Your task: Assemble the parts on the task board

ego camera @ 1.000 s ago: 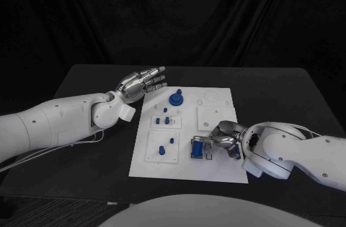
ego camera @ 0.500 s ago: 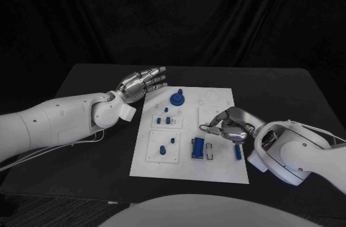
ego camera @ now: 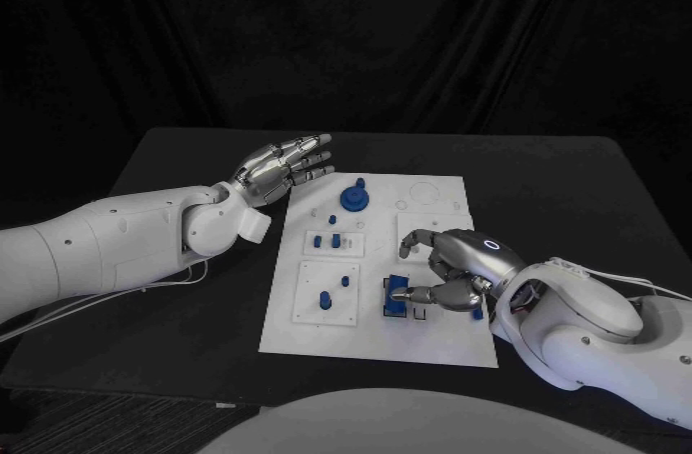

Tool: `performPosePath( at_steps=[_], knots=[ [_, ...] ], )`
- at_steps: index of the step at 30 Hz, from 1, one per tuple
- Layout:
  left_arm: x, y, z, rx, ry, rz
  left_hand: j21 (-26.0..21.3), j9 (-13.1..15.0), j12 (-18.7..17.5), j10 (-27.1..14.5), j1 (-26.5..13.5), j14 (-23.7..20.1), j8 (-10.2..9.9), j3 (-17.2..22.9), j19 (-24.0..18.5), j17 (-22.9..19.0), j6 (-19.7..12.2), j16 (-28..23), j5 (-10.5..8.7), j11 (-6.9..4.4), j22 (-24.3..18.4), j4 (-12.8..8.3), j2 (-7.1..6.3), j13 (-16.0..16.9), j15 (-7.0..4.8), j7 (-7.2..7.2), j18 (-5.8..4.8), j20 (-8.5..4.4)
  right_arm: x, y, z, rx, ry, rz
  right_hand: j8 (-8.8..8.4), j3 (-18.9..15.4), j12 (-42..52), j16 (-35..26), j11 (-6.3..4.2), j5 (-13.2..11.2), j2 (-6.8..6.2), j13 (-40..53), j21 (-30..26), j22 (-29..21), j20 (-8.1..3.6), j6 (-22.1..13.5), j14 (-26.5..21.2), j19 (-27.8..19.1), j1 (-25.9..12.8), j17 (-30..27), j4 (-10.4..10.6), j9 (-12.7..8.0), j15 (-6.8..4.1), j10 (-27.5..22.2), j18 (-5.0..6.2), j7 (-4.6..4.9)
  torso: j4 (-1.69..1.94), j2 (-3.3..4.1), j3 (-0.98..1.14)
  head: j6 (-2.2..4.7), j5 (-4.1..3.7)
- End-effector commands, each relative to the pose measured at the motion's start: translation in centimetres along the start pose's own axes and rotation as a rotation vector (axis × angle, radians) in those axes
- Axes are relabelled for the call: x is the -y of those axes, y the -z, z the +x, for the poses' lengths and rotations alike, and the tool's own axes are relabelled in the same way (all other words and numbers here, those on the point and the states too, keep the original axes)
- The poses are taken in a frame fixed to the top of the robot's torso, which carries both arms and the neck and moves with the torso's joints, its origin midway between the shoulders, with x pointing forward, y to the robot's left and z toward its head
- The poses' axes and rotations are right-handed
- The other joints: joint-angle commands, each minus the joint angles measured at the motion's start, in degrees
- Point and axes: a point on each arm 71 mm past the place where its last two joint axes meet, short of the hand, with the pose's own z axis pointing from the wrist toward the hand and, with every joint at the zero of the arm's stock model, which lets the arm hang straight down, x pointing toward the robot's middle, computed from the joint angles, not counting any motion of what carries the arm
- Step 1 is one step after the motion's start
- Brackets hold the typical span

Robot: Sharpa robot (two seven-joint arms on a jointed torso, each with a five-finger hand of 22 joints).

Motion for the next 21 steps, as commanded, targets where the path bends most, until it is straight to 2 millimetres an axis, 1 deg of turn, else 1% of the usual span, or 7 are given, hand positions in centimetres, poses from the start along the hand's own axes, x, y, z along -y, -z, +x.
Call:
performPosePath(
  at_steps=[1, 4, 8, 12, 16, 18, 21],
  knots=[
    [0.0, 0.0, 0.2, -0.009, 0.014, 0.013, 0.3, 0.1, 0.3, -0.1, -0.2, 0.0, 0.3, 0.4, 0.4, 0.0, 0.4, 0.2, 0.28, 0.42, 0.0, 0.0, -0.28, 0.0, 0.18, 0.27, -0.49, 0.03, -0.1, 0.0, 0.8, -0.002, 0.174, 0.001, 1.64, 0.1, 0.2, -0.4, 0.28, -0.6, -1.3, 15.1, -0.5, 6.4, 0.04, -1.4, 2.0, -0.4, -0.2, -0.3, 0.2, 0.2, 0.46, 6.1, 0.46, 0.05, 0.05, -0.02, 0.0, 0.0, -0.01],
    [0.0, 0.0, 0.2, -0.009, 0.014, 0.014, 0.3, 0.1, 0.3, -0.1, -0.2, 0.0, 0.3, 0.5, 0.3, 0.0, 0.4, 0.2, 0.3, 0.44, 0.0, 0.0, -0.29, 0.0, 0.22, 0.28, -0.49, 0.03, -0.1, -0.1, 1.6, -0.02, 0.195, 0.007, 3.2, -0.2, 0.2, -0.6, 0.37, -0.9, -2.2, 15.1, -1.3, 6.2, 0.12, -2.6, 1.9, -0.6, -0.4, -0.8, 0.3, 0.2, 0.57, 6.1, 0.57, 0.15, 0.01, -0.04, 0.01, 0.0, 0.17],
    [0.0, 0.0, 0.1, -0.008, 0.014, 0.014, 0.3, 0.1, 0.3, -0.1, -0.2, 0.0, 0.3, 0.5, 0.3, 0.0, 0.4, 0.2, 0.32, 0.45, -0.1, 0.0, -0.29, 0.0, 0.23, 0.29, -0.49, 0.03, -0.2, -0.1, 2.3, -0.038, 0.208, 0.015, 5.58, -0.8, 0.2, -1.1, 0.6, -2.1, -3.34, 15.1, -2.6, 5.9, 0.28, -4.1, 1.6, -1.0, -0.7, -1.9, 0.3, 0.3, 0.73, 6.1, 0.74, 0.25, 0.09, -0.1, -0.02, 0.0, 0.06],
    [0.0, 0.1, 0.1, -0.007, 0.014, 0.014, 0.3, 0.1, 0.3, -0.1, -0.2, 0.0, 0.3, 0.5, 0.3, 0.0, 0.4, 0.2, 0.32, 0.45, -0.1, 0.0, -0.29, 0.0, 0.23, 0.29, -0.49, 0.03, -0.2, -0.2, 2.7, -0.043, 0.215, 0.017, 7.36, -0.8, 0.2, -1.2, 0.66, -2.4, -3.3, 15.1, -3.1, 5.8, 0.36, -4.5, 1.5, -1.1, -0.7, -2.2, 0.3, 0.5, 0.8, 6.1, 0.81, 0.24, 0.0, -0.12, 0.0, 0.0, 0.06],
    [0.0, 0.1, 0.1, -0.008, 0.015, 0.012, 0.3, 0.1, 0.3, -0.1, -0.2, 0.0, 0.3, 0.6, 0.3, 0.0, 0.4, 0.1, 0.37, 0.48, -0.1, -0.1, -0.26, 0.0, 0.23, 0.31, -0.5, 0.03, -0.2, -0.4, 3.0, -0.047, 0.22, 0.02, 10.12, -0.4, 0.2, -1.4, 0.65, -2.4, -2.71, 15.1, -3.9, 5.7, 0.4, -4.9, 1.3, -1.2, -0.4, -2.6, 0.3, 0.8, 0.8, 6.1, 0.92, 0.08, -0.03, -0.09, 0.04, 0.0, 0.0],
    [-0.1, 0.1, 0.1, -0.008, 0.015, 0.012, 0.3, 0.1, 0.3, -0.1, -0.2, 0.0, 0.3, 0.6, 0.3, 0.0, 0.4, 0.1, 0.37, 0.48, -0.1, -0.1, -0.26, 0.0, 0.23, 0.31, -0.5, 0.03, -0.2, -0.4, 3.1, -0.049, 0.221, 0.021, 11.4, -0.1, 0.2, -1.5, 0.63, -1.7, -2.34, 15.1, -4.1, 5.7, 0.41, -5.3, 1.3, -1.3, 0.0, -2.8, 0.2, 0.9, 0.8, 6.1, 0.96, 0.02, 0.04, -0.09, 0.01, 0.0, -0.1],
    [-0.1, 0.1, 0.1, -0.009, 0.016, 0.01, 0.3, 0.1, 0.3, -0.1, -0.2, 0.0, 0.3, 0.6, 0.3, 0.0, 0.4, 0.1, 0.37, 0.48, -0.1, -0.1, -0.26, 0.0, 0.23, 0.31, -0.5, 0.03, -0.2, -0.5, 3.4, -0.056, 0.223, 0.021, 14.16, 0.7, 0.2, -1.7, 0.49, 2.3, -1.3, 15.1, -4.8, 5.6, 0.37, -6.3, 1.2, -1.3, 1.5, -3.1, 0.0, 0.6, 0.74, 6.1, 1.04, -0.09, 0.06, -0.07, 0.02, 0.0, -0.1]
  ],
)
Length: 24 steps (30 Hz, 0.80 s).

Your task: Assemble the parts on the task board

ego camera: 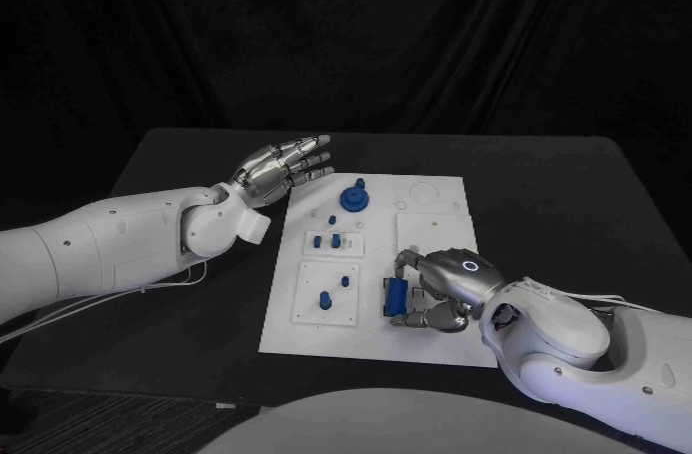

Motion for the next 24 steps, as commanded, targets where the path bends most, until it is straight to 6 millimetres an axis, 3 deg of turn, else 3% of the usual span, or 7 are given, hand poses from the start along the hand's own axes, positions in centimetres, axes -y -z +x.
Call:
performPosePath(
  at_steps=[1, 4, 5, 8, 12, 15, 24],
  knots=[
    [-0.03, 0.03, 0.13, -0.01, 0.015, 0.012, 0.3, 0.1, 0.3, -0.1, -0.2, 0.0, 0.3, 0.4, 0.3, 0.0, 0.4, 0.1, 0.37, 0.48, 0.0, 0.1, -0.26, 0.1, 0.23, 0.31, -0.5, 0.03, 0.04, -0.06, 0.31, -0.011, 0.034, 0.02, 1.77, 0.6, 0.2, -0.3, 0.06, 3.5, 0.58, 15.1, -0.7, 5.6, -0.08, -0.9, 1.1, -0.6, 1.7, -0.4, -0.1, -0.5, 0.31, 6.1, 1.12, 0.02, 0.02, 0.05, 0.03, 0.0, -0.02],
    [-0.06, 0.06, 0.12, -0.01, 0.016, 0.01, 0.3, 0.1, 0.3, -0.1, -0.2, 0.0, 0.3, 0.4, 0.3, 0.0, 0.4, 0.1, 0.37, 0.48, 0.0, 0.1, -0.26, 0.1, 0.23, 0.31, -0.5, 0.03, -0.02, -0.07, 0.42, -0.009, 0.031, 0.017, 2.78, 0.7, 0.2, -0.3, 0.01, 6.0, 1.17, 15.1, -0.9, 5.6, -0.11, -1.2, 1.1, -0.6, 2.2, -0.6, -0.2, -1.0, 0.27, 6.1, 1.13, -0.02, 0.03, 0.04, 0.0, 0.0, -0.02],
    [-0.08, 0.07, 0.11, -0.01, 0.016, 0.01, 0.3, 0.1, 0.3, -0.1, -0.2, 0.0, 0.3, 0.4, 0.3, 0.0, 0.4, 0.1, 0.37, 0.48, 0.0, 0.1, -0.26, 0.1, 0.23, 0.31, -0.5, 0.03, -0.04, -0.07, 0.44, -0.005, 0.028, 0.014, 3.34, 0.9, 0.2, -0.4, -0.02, 8.5, 1.56, 15.1, -1.2, 5.5, -0.12, -1.3, 1.0, -0.7, 2.6, -0.6, -0.3, -1.4, 0.25, 6.1, 1.14, -0.05, 0.04, 0.03, -0.01, 0.0, 0.01],
    [-0.11, 0.1, 0.1, -0.01, 0.017, 0.008, 0.3, 0.1, 0.3, -0.1, -0.2, 0.0, 0.3, 0.4, 0.3, 0.0, 0.4, 0.1, 0.37, 0.48, 0.0, 0.1, -0.26, 0.1, 0.23, 0.31, -0.5, 0.03, -0.1, -0.06, 0.43, 0.004, 0.023, 0.006, 4.86, 1.8, 0.2, -0.3, -0.29, 24.3, 2.35, 15.1, -1.3, 5.6, -0.31, -1.0, 1.1, -0.6, 4.0, -0.5, -0.6, -2.7, 0.03, 6.1, 1.13, -0.23, 0.04, 0.0, -0.01, 0.0, 0.05],
    [-0.16, 0.13, 0.08, -0.009, 0.017, 0.006, 0.3, 0.1, 0.3, -0.1, -0.2, 0.0, 0.3, 0.4, 0.3, 0.0, 0.4, 0.1, 0.37, 0.48, 0.0, 0.1, -0.26, 0.1, 0.23, 0.31, -0.5, 0.03, -0.18, -0.04, 0.4, 0.013, 0.017, -0.003, 5.67, 2.5, 0.2, -0.4, -0.4, 31.0, 2.18, 15.1, -2.0, 5.6, -0.39, -1.1, 1.0, -0.6, 4.3, -0.7, -0.6, -4.2, -0.05, 6.1, 1.21, -0.28, 0.07, 0.0, -0.02, 0.0, 0.02],
    [-0.19, 0.14, 0.08, -0.01, 0.018, 0.004, 0.3, 0.1, 0.3, -0.1, -0.2, 0.0, 0.3, 0.4, 0.3, 0.0, 0.4, 0.1, 0.37, 0.48, 0.0, 0.1, -0.26, 0.1, 0.23, 0.31, -0.5, 0.03, -0.24, 0.0, 0.35, 0.02, 0.01, -0.013, 6.39, 4.0, 0.2, -0.5, -0.53, 38.4, 2.24, 15.1, -2.2, 5.6, -0.48, -0.8, 1.0, -0.6, 3.9, -0.8, -0.3, -5.9, -0.15, 6.1, 1.21, -0.31, 0.09, 0.01, -0.04, 0.0, 0.05],
    [-0.28, 0.19, -0.02, -0.009, 0.018, -0.002, 0.3, 0.1, 0.3, -0.1, -0.2, 0.0, 0.3, 0.6, 0.3, 0.1, 0.4, 0.2, 0.43, 0.52, -0.1, 0.0, -0.23, 0.1, 0.25, 0.35, -0.52, 0.03, -0.41, 0.08, 0.34, 0.02, 0.006, -0.034, 5.79, 8.3, 0.2, -0.9, -0.74, 48.3, 1.63, 15.1, -3.5, 5.5, -0.61, -0.9, 0.6, -1.0, 0.1, -1.7, -0.1, -10.3, -0.3, 6.1, 1.35, -0.37, 0.07, 0.01, -0.03, 0.0, 0.13]
  ],
)
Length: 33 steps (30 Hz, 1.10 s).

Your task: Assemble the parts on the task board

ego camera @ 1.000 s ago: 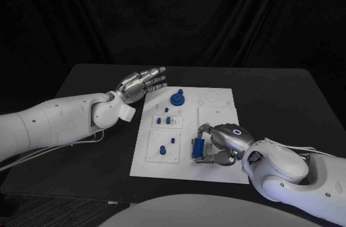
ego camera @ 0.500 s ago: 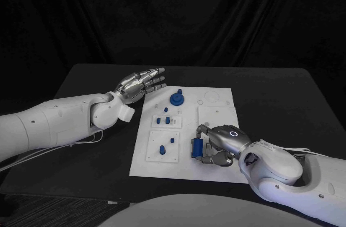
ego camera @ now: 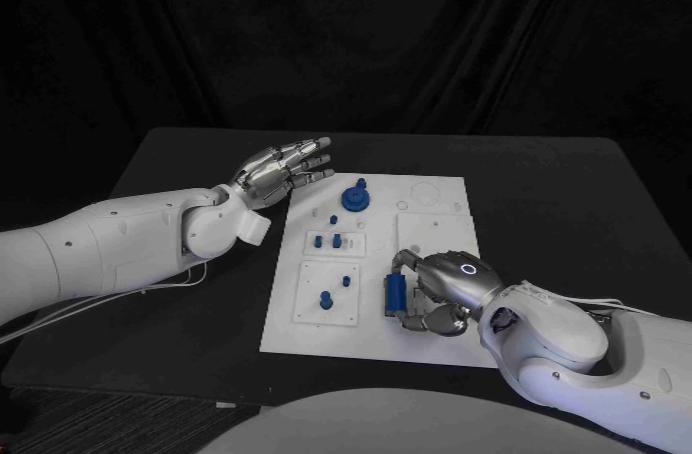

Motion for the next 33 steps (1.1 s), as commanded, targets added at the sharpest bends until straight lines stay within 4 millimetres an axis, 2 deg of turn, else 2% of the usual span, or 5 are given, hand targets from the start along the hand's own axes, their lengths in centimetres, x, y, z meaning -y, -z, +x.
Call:
performPosePath(
  at_steps=[1, 4, 8, 16, 33],
  knots=[
    [-0.02, -0.02, 0.09, -0.01, 0.014, 0.007, 0.3, 0.1, 0.3, 0.1, -0.2, 0.0, 0.3, 0.2, 0.3, 0.1, 0.4, 0.2, 0.2, 0.32, -0.1, 0.0, -0.23, 0.1, 0.25, 0.35, -0.52, 0.03, -0.14, 0.11, -0.04, 0.014, -0.002, -0.018, 0.34, 3.3, 0.2, -0.2, -0.33, 2.6, 0.0, 15.1, -0.5, 5.5, 0.0, 0.3, 0.5, -0.4, -1.9, -0.2, 1.8, 1.6, -0.33, 6.1, 0.45, -0.31, 0.03, 0.0, 0.0, 0.0, -0.04],
    [-0.05, 0.01, 0.02, -0.009, 0.014, 0.006, 0.3, 0.1, 0.3, 0.1, -0.2, 0.0, 0.3, 0.3, 0.3, 0.1, 0.4, 0.3, 0.19, 0.32, -0.1, 0.0, -0.22, 0.1, 0.28, 0.36, -0.53, 0.03, -0.19, 0.15, -0.03, 0.011, -0.002, -0.021, 0.06, 4.7, 0.2, -0.2, -0.41, 5.4, -0.47, 15.1, -0.6, 5.5, -0.06, 0.2, 0.5, -0.4, -2.8, -0.1, 1.7, 0.4, -0.39, 6.1, 0.46, -0.36, 0.01, -0.01, 0.02, 0.0, -0.01],
    [-0.07, 0.06, -0.05, -0.007, 0.013, 0.005, 0.3, 0.1, 0.3, 0.1, -0.2, 0.0, 0.3, 0.3, 0.3, 0.1, 0.4, 0.3, 0.19, 0.32, -0.1, 0.0, -0.22, 0.1, 0.28, 0.36, -0.53, 0.03, -0.22, 0.19, 0.02, 0.002, 0.001, -0.021, -0.45, 5.5, 0.2, -0.3, -0.38, 6.3, -0.8, 15.1, -0.8, 5.5, -0.05, -0.2, 0.4, -0.5, -4.0, -0.3, 1.8, -0.7, -0.36, 6.1, 0.48, -0.33, 0.01, 0.0, 0.0, 0.0, -0.04],
    [-0.12, 0.12, -0.11, -0.006, 0.014, 0.004, 0.3, 0.1, 0.4, 0.1, -0.2, 0.1, 0.3, 0.3, 0.3, 0.1, 0.4, 0.3, 0.18, 0.33, -0.1, 0.0, -0.22, 0.1, 0.32, 0.37, -0.53, 0.03, -0.29, 0.29, 0.09, -0.013, 0.003, -0.016, -0.9, 5.9, 0.2, -0.3, -0.34, 6.3, -1.02, 15.1, -0.9, 5.4, -0.02, -0.5, 0.4, -0.5, -5.2, -0.3, 1.8, -1.7, -0.32, 6.1, 0.48, -0.3, -0.03, 0.02, -0.02, 0.0, -0.02],
    [-0.21, 0.21, -0.16, -0.005, 0.015, 0.001, 0.3, 0.1, 0.4, 0.1, -0.3, 0.1, 0.3, 0.4, 0.3, 0.1, 0.4, 0.4, 0.13, 0.35, -0.1, 0.0, -0.23, 0.1, 0.4, 0.39, -0.55, 0.03, -0.24, 0.44, 0.23, -0.037, 0.011, 0.008, -1.66, 6.5, 0.2, -0.6, -0.11, 3.9, -1.31, 15.1, -2.0, 5.2, 0.11, -0.9, 0.1, -0.8, -6.6, -1.2, 1.7, -3.6, -0.14, 6.1, 0.62, -0.03, 0.0, 0.04, 0.01, 0.0, -0.08]
  ],
)
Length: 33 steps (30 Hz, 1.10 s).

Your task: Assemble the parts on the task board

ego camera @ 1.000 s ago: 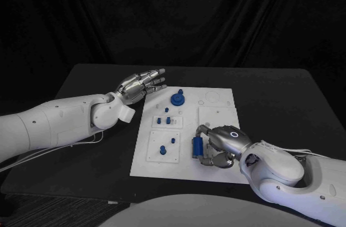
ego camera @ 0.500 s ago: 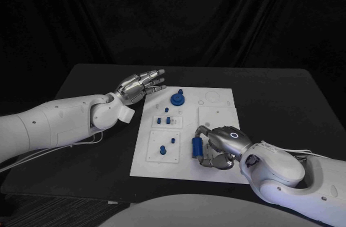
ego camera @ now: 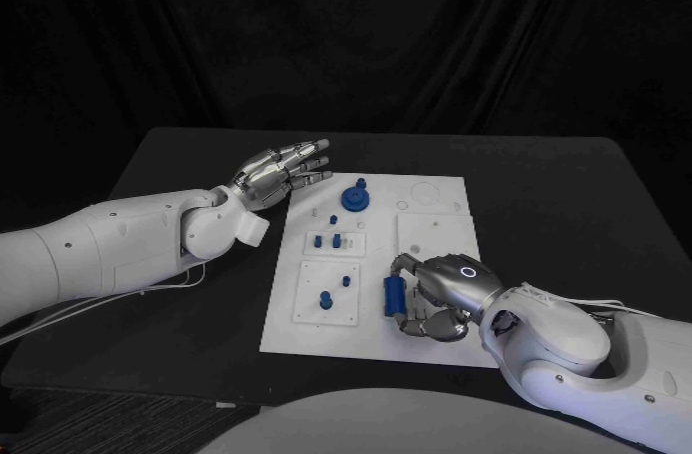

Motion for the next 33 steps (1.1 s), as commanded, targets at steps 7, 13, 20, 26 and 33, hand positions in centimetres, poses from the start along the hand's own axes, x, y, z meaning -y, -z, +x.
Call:
performPosePath(
  at_steps=[7, 13, 20, 26, 33],
  knots=[
    [0.0, 0.0, 0.1, -0.009, 0.015, 0.01, 0.3, 0.1, 0.4, 0.1, -0.3, 0.1, 0.3, 0.4, 0.3, 0.1, 0.4, 0.4, 0.13, 0.36, -0.1, 0.0, -0.23, 0.1, 0.4, 0.4, -0.55, 0.03, 0.1, 0.2, 0.2, -0.019, 0.008, 0.037, -1.13, 0.8, 0.2, -0.7, 0.19, -3.2, -0.05, 15.1, -1.6, 5.0, 0.33, -0.9, -0.2, -0.8, -0.9, -1.1, -0.1, -0.9, 0.11, 6.1, 0.78, 0.4, 0.03, -0.02, -0.01, 0.0, -0.07],
    [0.0, 0.1, 0.0, -0.008, 0.014, 0.009, 0.3, 0.1, 0.4, 0.1, -0.3, 0.1, 0.3, 0.4, 0.3, 0.1, 0.4, 0.4, 0.13, 0.36, -0.1, 0.0, -0.23, 0.1, 0.4, 0.4, -0.55, 0.03, 0.3, 0.2, 0.3, -0.025, 0.011, 0.052, -5.71, -2.6, -0.5, -1.3, 1.21, -25.6, 0.89, 14.3, -3.5, 4.7, 1.06, -5.2, -0.6, -1.1, -0.5, -2.4, -0.1, -6.4, 0.97, 5.3, 0.96, 1.53, 0.03, -0.03, 0.01, 0.0, 0.04],
    [-0.1, 0.1, 0.0, -0.008, 0.015, 0.006, 0.3, 0.1, 0.4, 0.1, -0.3, 0.1, 0.3, 0.4, 0.3, 0.1, 0.4, 0.4, 0.13, 0.36, -0.1, 0.0, -0.23, 0.1, 0.4, 0.4, -0.55, 0.03, 0.3, 0.3, 0.2, -0.018, 0.011, 0.063, -6.87, -8.3, -0.6, -1.3, 1.7, -38.1, 1.09, 14.2, -4.0, 4.7, 1.53, -5.8, -0.6, -0.8, 1.3, -2.7, 0.3, -10.1, 1.39, 5.1, 1.03, 2.04, 0.0, -0.02, 0.01, 0.0, 0.11],
    [-0.1, 0.2, 0.0, -0.008, 0.016, 0.005, 0.3, 0.1, 0.5, 0.2, -0.5, 0.2, 0.3, 0.5, 0.3, 0.1, 0.4, 0.5, 0.12, 0.4, -0.1, 0.0, -0.25, 0.1, 0.49, 0.43, -0.58, 0.03, 0.4, 0.4, 0.0, 0.002, 0.003, 0.064, -6.86, -8.7, -0.6, -1.3, 1.7, -39.0, 1.3, 14.2, -4.0, 4.7, 1.55, -5.8, -0.5, -0.8, 1.7, -2.6, 0.3, -10.6, 1.4, 5.1, 1.03, 2.01, 0.01, 0.01, 0.01, 0.0, 0.14],
    [-0.1, 0.2, 0.0, -0.007, 0.016, 0.005, 0.3, 0.1, 0.6, 0.2, -0.5, 0.2, 0.4, 0.5, 0.3, 0.1, 0.5, 0.5, 0.12, 0.41, -0.1, 0.0, -0.25, 0.1, 0.52, 0.44, -0.59, 0.03, 0.6, 1.3, -0.8, 0.086, -0.034, 0.041, -6.07, -10.7, -0.4, -0.8, 1.46, -45.5, 0.11, 14.4, -3.0, 5.0, 1.41, -4.3, -0.2, -0.2, -0.1, -1.8, 0.6, -12.1, 1.2, 5.4, 0.88, 1.73, 0.11, -0.03, 0.01, 0.0, 0.21]
  ],
)
